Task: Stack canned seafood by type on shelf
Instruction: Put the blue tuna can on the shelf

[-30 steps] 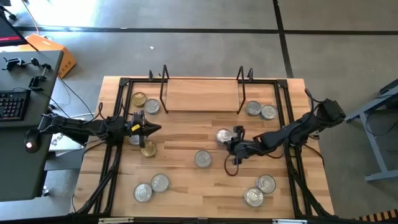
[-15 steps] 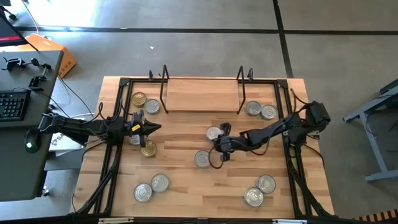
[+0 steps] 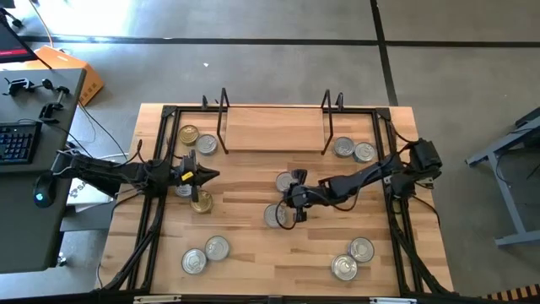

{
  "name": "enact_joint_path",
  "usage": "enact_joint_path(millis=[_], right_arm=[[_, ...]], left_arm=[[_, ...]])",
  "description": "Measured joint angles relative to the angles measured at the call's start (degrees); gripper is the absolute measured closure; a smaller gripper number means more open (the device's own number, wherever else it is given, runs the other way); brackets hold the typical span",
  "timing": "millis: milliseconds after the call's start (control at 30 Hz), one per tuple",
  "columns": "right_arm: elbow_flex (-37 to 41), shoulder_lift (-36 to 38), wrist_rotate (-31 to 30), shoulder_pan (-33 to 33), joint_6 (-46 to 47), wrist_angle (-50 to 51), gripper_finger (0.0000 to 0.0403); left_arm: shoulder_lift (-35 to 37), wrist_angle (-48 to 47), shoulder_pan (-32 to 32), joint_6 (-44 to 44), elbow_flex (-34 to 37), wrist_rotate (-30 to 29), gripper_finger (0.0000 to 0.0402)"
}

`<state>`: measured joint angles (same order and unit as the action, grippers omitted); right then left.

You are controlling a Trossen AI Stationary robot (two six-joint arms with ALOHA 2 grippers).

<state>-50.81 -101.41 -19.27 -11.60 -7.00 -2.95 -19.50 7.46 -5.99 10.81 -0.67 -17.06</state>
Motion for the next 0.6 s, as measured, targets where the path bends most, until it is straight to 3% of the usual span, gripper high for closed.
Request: enact_joint_path(millis=[100, 267, 467, 600], right_arm=[[-0.2, -3.8, -0.2, 0.0, -6.0, -3.3, 0.0279], [-0.3, -8.5, -14.2, -1.4, -7.0, -3.9, 0.0299], [0.0, -8.5, -12.6, -1.6, -0.5, -2.8, 0.0377], [0.2, -6.0, -11.8, -2.0, 0.5, -2.5, 0.0394]], left_arm=[[-1.9, 0.2, -0.7, 0.0, 0.0, -0.6, 0.0401], [-4.7, 2.5, -2.4, -1.0, 0.0, -0.6, 0.0401], [-8.0, 5.6, -4.5, -4.7, -1.2, -2.5, 0.0401], [-9.9, 6.4, -5.0, -6.0, -2.5, -3.2, 0.0401]])
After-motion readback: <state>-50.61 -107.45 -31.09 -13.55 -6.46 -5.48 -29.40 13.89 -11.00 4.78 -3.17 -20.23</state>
